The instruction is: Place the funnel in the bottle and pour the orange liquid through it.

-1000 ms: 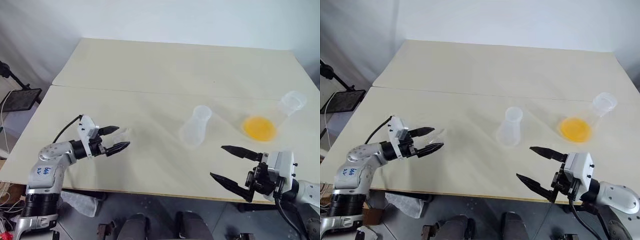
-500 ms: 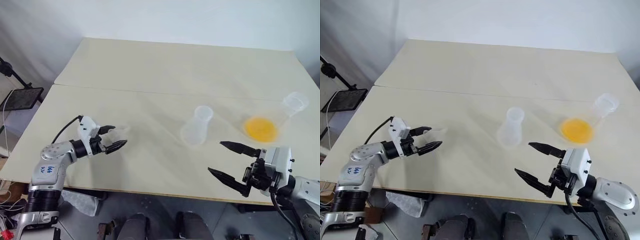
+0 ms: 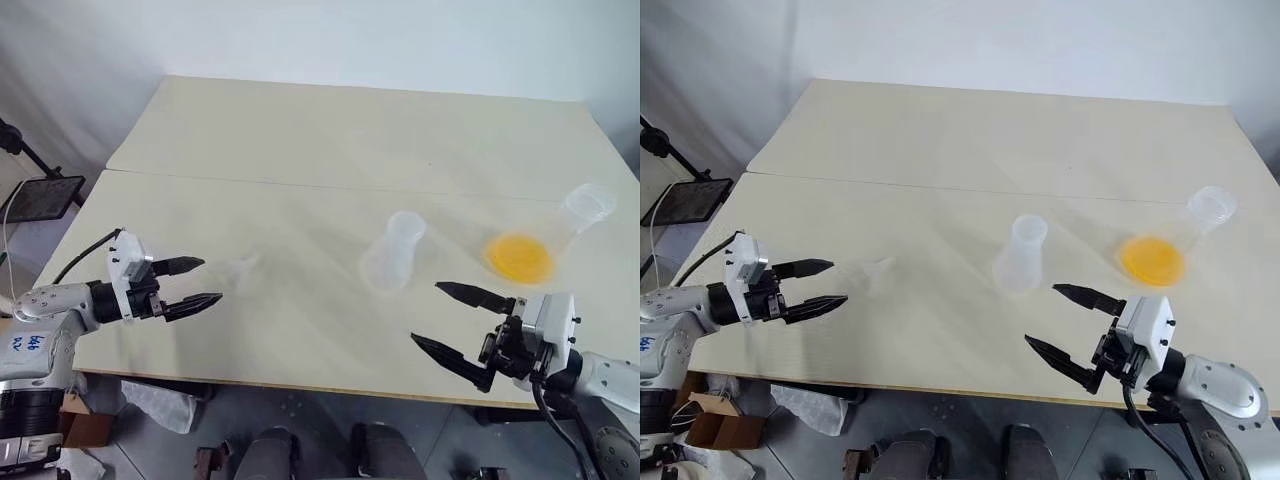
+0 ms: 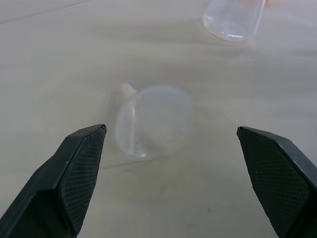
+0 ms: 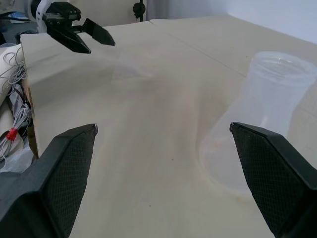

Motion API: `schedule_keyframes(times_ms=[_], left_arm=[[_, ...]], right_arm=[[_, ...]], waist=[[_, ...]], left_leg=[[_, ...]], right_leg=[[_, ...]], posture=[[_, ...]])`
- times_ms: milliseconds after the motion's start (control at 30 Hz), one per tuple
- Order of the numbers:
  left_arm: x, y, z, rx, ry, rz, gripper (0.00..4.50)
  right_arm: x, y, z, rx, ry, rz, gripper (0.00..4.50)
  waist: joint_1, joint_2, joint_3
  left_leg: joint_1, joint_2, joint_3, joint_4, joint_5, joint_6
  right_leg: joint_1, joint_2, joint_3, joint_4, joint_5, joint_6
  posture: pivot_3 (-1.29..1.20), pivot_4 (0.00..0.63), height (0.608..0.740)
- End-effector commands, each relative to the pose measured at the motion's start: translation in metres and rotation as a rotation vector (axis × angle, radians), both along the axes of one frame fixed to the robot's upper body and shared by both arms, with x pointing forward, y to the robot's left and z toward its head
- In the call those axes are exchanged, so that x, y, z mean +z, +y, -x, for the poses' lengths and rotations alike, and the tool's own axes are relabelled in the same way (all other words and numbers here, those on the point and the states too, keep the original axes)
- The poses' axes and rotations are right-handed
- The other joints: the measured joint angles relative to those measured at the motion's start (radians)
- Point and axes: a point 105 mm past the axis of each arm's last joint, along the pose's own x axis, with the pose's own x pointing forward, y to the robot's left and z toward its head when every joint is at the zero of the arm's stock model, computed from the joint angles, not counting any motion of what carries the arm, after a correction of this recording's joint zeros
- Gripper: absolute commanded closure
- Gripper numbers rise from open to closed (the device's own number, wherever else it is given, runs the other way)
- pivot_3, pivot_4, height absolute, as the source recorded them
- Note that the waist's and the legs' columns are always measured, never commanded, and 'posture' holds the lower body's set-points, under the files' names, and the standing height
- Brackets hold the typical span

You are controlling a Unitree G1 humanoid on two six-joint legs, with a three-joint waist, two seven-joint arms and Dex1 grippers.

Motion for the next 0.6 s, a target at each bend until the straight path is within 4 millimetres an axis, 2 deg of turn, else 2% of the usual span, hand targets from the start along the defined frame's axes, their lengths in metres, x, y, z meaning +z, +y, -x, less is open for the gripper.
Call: schedule_keyframes(times_ms=[33, 167, 333, 600], left_arm=[[0.010, -0.011, 0.012, -0.053, -0.014, 0.027, 0.01], [0.002, -0.023, 0.012, -0.045, -0.005, 0.039, 0.01], [0.001, -0.021, -0.013, 0.093, -0.094, 0.027, 0.01], [-0.008, -0.040, -0.030, 0.109, -0.110, 0.025, 0.01]], right_arm=[[0.003, 0.001, -0.001, 0.003, -0.008, -0.008, 0.00], [0.004, 0.001, -0.002, 0.002, -0.010, -0.006, 0.00], [0.005, 0.001, -0.003, 0.001, -0.009, -0.007, 0.00], [0.006, 0.003, -0.004, -0.009, -0.014, -0.016, 0.00]], waist=[[-0.002, 0.000, 0.000], [-0.002, 0.000, 0.000], [0.001, 0.000, 0.000], [0.001, 0.000, 0.000]], left_leg=[[0.000, 0.000, 0.000, 0.000, 0.000, 0.000], [0.000, 0.000, -0.001, -0.001, 0.000, 0.000], [0.001, 0.000, -0.001, -0.001, 0.000, 0.000], [0.001, 0.000, -0.001, -0.001, 0.000, 0.000]], right_leg=[[0.000, 0.000, 0.000, 0.000, 0.000, 0.000], [0.001, 0.000, 0.000, -0.001, 0.000, 0.000], [0.002, 0.000, 0.000, -0.001, 0.000, 0.000], [0.002, 0.000, -0.001, -0.001, 0.000, 0.000]], posture=[[0.00, 0.150, 0.740], [0.00, 0.150, 0.740], [0.00, 0.150, 0.740], [0.00, 0.150, 0.740]])
